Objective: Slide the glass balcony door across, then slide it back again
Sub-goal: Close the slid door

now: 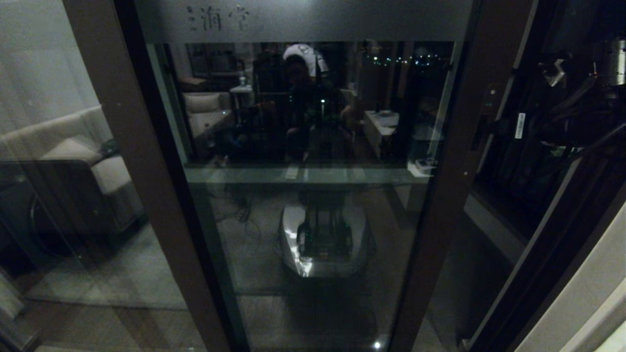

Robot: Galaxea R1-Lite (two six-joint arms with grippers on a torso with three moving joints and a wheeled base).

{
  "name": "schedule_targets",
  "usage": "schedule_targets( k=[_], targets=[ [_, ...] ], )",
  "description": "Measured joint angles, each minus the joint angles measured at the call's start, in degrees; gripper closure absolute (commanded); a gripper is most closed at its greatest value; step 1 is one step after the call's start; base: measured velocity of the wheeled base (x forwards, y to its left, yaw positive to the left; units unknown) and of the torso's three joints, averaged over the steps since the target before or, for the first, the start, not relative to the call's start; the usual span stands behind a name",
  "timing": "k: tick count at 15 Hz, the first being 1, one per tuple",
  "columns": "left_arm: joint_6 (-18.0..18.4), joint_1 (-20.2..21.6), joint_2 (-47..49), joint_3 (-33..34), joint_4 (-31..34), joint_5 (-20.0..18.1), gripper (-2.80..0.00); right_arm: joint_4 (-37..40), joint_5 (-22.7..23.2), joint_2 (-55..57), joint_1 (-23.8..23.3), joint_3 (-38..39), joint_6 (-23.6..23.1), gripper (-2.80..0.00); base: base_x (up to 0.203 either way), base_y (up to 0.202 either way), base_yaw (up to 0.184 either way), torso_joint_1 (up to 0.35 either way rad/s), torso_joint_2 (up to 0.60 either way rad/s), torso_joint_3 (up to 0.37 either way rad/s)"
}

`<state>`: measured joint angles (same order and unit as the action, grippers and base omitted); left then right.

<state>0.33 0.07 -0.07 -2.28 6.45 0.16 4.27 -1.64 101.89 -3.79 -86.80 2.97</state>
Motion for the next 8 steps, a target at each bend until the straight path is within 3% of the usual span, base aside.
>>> schedule_targets(
  k=[8],
  targets=[
    [0.0,0.0,0.0,0.0,0.0,0.0,0.0,0.0,-0.6,1.1,-1.5,-0.7,-0.4,-2.8,0.0,0.0,0.0,0.0,0.0,0.0]
  ],
)
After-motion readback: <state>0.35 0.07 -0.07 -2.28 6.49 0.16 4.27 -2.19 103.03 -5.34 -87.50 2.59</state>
